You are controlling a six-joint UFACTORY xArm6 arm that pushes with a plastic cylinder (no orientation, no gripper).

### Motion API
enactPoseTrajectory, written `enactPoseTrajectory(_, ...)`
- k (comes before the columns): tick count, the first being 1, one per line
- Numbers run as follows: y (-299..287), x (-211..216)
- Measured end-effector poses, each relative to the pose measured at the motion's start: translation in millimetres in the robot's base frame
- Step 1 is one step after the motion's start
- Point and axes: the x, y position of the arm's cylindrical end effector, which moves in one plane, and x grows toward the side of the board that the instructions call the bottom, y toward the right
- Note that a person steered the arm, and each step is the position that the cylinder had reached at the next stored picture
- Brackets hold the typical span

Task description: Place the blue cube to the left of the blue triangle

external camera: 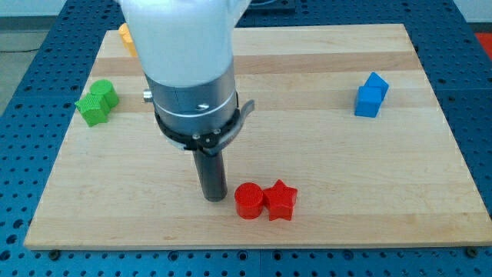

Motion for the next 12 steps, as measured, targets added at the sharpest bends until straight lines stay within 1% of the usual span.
enactPoseTrajectory(1,17.6,-7.9)
enactPoseTrajectory(4,189.5,-31.0)
enactPoseTrajectory(5,239.7,-37.7)
enactPoseTrajectory(6,276.2,-52.5)
enactPoseTrajectory(9,268.8,-115.9)
enactPoseTrajectory(10,262.6,-130.6)
enactPoseTrajectory(12,211.2,-149.1)
